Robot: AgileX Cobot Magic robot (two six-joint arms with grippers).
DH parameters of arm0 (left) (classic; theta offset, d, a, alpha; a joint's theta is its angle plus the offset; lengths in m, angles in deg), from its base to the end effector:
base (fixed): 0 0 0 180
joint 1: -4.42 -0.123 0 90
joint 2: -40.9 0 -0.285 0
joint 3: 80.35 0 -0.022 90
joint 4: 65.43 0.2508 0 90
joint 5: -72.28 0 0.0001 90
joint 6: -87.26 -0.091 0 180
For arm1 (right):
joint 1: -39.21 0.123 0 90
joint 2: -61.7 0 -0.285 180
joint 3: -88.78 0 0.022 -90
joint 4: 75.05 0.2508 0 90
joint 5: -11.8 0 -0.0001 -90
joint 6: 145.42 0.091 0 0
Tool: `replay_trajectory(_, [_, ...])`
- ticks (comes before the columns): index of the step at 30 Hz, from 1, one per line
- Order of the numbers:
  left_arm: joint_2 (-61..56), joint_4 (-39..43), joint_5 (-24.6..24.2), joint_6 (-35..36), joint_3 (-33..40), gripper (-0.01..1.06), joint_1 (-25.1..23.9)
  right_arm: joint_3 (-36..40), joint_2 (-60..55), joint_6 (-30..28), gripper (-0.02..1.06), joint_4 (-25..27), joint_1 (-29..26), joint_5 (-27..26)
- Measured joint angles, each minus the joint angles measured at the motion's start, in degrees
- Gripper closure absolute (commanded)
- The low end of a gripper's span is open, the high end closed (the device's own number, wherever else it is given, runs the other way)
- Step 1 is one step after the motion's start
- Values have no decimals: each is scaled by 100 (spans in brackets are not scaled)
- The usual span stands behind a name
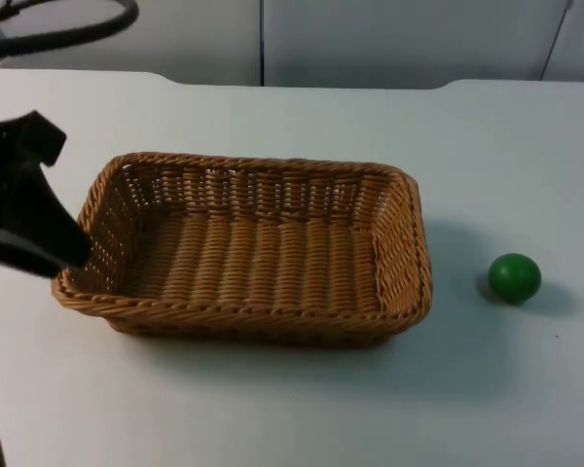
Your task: Pick up the basket with the left hand and place the ball into the basket with the right hand.
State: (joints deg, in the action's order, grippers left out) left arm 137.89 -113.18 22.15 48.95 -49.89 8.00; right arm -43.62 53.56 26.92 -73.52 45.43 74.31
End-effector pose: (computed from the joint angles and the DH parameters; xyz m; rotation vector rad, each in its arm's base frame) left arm 0.2611 -0.0682 0.1981 0.2661 2.7706 -0.8682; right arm -0.0073 0.0014 0.2796 -0.2512 2.0482 0.0165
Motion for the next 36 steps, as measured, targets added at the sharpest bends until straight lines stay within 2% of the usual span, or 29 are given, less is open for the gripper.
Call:
replay_trajectory(5, [10,504,206,163,-594,76,388,0,0,0,105,0,0,0])
replay_trajectory(6, [10,816,294,402,-736,76,555,0,0,0,105,0,0,0])
replay_trajectory(9, [22,2364,736,1691,-1058,76,1249,0,0,0,105,0,0,0])
replay_trajectory(10, [22,2364,736,1691,-1058,76,1249,0,0,0,105,0,0,0])
replay_trajectory(12, [104,3936,868,3103,-1291,76,1740,0,0,0,105,0,0,0])
replay_trajectory(14, [276,4823,868,3655,-1447,76,1885,0,0,0,105,0,0,0])
replay_trajectory(17, [523,5142,800,3719,-1566,75,1901,0,0,0,105,0,0,0])
replay_trajectory(19, [636,5231,756,3643,-1605,67,1901,0,0,0,105,0,0,0])
replay_trajectory(20, [832,5271,703,3531,-1658,67,1901,0,0,0,105,0,0,0])
replay_trajectory(24, [1099,5271,766,3584,-1680,39,1901,0,0,0,105,0,0,0])
replay_trajectory(28, [1229,5301,1100,4075,-1680,38,1901,0,0,0,105,0,0,0])
replay_trajectory(32, [1242,5323,1724,4504,-1680,38,1901,0,0,0,105,0,0,0])
replay_trajectory(36, [1396,5323,1820,4632,-1791,39,1846,0,0,0,105,0,0,0])
